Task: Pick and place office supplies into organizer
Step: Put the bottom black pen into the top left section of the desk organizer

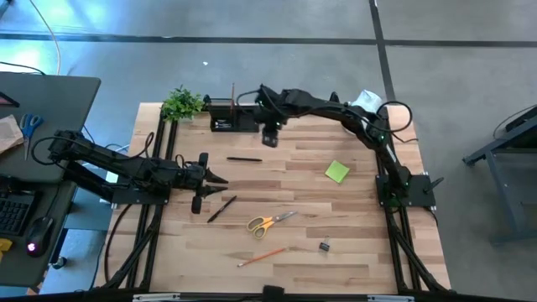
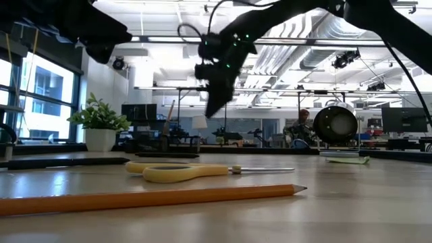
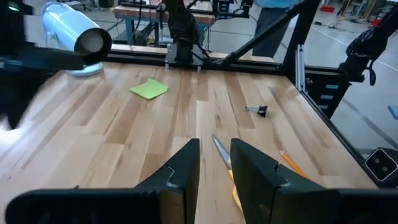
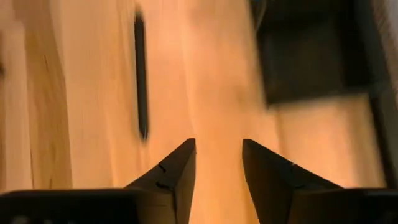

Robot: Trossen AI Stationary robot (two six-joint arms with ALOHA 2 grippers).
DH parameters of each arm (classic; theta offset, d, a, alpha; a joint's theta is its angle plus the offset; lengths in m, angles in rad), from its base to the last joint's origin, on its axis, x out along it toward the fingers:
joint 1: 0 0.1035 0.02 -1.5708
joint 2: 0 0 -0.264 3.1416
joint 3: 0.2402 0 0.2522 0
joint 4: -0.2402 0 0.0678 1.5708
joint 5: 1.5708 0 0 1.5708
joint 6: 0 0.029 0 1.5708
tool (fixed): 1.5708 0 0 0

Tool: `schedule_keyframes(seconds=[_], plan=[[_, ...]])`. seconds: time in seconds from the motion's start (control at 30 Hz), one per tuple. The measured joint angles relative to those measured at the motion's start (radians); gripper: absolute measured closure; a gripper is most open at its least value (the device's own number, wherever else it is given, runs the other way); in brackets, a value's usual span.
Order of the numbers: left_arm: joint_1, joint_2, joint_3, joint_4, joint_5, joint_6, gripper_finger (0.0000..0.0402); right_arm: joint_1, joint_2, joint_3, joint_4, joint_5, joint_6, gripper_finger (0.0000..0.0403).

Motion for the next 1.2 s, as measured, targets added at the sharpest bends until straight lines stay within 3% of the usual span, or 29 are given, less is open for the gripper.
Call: schedule_keyframes(seconds=[0.4,0.53,0.67,0.9,0.97,1.13,1.2], plan=[[0.0,0.076,0.0,0.017,-0.001,-0.019,0.0321,0.053,-0.014,-0.213,-0.084,0.004,0.013,0.0342],[0.0,0.109,0.0,0.055,-0.001,-0.019,0.0321,0.056,-0.03,-0.211,-0.2,0.022,0.043,0.0356],[0.0,0.129,0.0,0.087,-0.001,-0.019,0.0321,0.056,-0.03,-0.201,-0.28,-0.03,0.085,0.0364],[0.0,0.132,0.0,0.092,-0.001,-0.019,0.0321,0.058,-0.03,-0.201,-0.282,-0.113,0.022,0.0367],[0.0,0.132,0.0,0.088,0.0,-0.018,0.0321,0.059,-0.03,-0.2,-0.26,-0.054,0.068,0.0371],[0.0,0.132,0.0,0.067,0.0,-0.019,0.0321,0.087,-0.031,-0.2,-0.325,0.242,0.136,0.0392],[0.0,0.132,0.0,0.052,0.0,-0.027,0.0321,0.118,-0.038,-0.2,-0.315,0.281,0.146,0.04]])
